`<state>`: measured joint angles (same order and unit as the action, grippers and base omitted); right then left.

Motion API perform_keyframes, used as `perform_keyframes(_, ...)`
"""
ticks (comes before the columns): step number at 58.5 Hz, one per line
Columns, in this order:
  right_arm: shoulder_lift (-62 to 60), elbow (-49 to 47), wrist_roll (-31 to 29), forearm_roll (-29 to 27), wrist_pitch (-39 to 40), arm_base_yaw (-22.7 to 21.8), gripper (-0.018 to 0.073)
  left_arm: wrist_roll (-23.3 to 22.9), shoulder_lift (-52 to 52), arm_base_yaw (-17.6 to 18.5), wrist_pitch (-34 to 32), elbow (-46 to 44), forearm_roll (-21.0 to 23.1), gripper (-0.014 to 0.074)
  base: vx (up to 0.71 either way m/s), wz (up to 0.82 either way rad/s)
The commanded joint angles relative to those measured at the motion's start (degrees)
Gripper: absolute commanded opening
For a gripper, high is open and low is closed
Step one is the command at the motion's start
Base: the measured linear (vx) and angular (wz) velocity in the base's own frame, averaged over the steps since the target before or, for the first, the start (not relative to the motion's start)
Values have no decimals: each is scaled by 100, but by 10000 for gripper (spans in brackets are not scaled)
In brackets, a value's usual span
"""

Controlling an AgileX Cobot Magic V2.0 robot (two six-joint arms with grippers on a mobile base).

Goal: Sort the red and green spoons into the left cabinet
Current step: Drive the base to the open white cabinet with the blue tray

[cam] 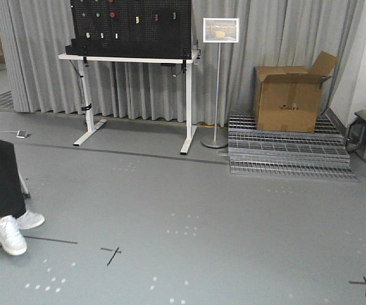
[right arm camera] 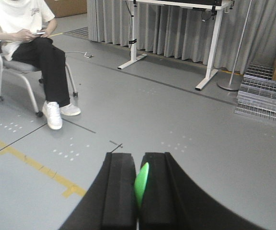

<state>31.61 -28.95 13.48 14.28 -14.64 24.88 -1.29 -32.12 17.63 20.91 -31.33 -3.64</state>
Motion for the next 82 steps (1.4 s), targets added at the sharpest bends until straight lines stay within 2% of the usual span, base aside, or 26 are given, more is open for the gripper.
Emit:
perform_keyframes(1, 6, -168, -21, 57, 442, -21, -4, -11, 11, 35, -457, -192, 27, 0, 73, -1)
perform_keyframes(82, 6, -168, -21, 57, 444, -21, -4, -11, 11, 35, -457, -192, 27, 0, 72, -17)
